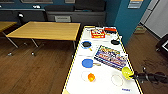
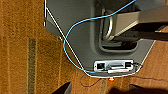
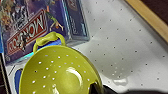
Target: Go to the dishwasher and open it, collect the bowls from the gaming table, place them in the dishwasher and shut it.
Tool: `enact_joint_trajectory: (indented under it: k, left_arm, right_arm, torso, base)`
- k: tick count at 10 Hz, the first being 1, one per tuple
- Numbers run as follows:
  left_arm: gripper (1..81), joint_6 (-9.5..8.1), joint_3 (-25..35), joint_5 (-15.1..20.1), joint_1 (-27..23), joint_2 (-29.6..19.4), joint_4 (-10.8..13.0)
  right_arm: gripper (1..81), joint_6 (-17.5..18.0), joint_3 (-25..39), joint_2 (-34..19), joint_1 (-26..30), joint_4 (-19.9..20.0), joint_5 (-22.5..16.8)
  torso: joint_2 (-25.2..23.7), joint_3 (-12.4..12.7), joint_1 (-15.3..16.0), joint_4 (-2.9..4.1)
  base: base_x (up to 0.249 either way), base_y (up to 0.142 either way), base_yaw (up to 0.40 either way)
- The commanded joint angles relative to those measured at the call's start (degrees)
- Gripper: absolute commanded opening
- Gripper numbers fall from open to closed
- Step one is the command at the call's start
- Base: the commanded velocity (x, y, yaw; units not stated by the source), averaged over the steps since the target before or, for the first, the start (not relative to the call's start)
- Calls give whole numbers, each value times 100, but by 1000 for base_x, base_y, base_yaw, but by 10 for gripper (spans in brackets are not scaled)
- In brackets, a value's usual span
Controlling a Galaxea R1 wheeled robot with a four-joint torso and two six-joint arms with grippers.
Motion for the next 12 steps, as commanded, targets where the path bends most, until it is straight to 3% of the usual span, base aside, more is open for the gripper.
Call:
enact_joint_trajectory:
  k: [1,3,4,6,8,9,11,12]
  left_arm:
    - [811,-4,33,372,58,-72,23]
    - [811,-4,50,372,32,-46,40]
    - [811,-4,50,372,23,-37,49]
    - [811,-4,50,372,23,-37,58]
    - [811,-13,103,363,23,-116,40]
    - [811,-13,328,363,15,-255,40]
    - [811,-13,1388,345,-3,-894,15]
    - [811,-13,1978,302,-30,-1307,5]
  right_arm:
    - [10,10,1576,-2050,1027,-959,-1436]
    - [10,-60,2439,-3205,861,-1235,-1668]
    - [10,-401,2879,-3768,746,-1289,-1669]
    - [10,-851,3522,-4438,387,-1289,-1756]
    - [10,-1142,3919,-4651,-246,-1228,-1818]
    - [10,-1273,4136,-4712,-736,-1236,-1680]
    - [10,-1448,4287,-4765,-1897,-1315,-636]
    - [10,-1789,4341,-4738,-2495,-1298,-33]
  torso:
    - [0,0,0,0]
    - [2,0,0,0]
    - [2,0,0,0]
    - [2,0,0,0]
    - [2,0,0,0]
    - [0,0,-2,0]
    - [0,0,-2,0]
    - [0,0,-2,0]
  base:
    - [0,0,0]
    - [0,0,0]
    - [0,0,0]
    - [0,0,0]
    - [0,0,0]
    - [0,0,0]
    - [0,0,0]
    - [0,0,0]
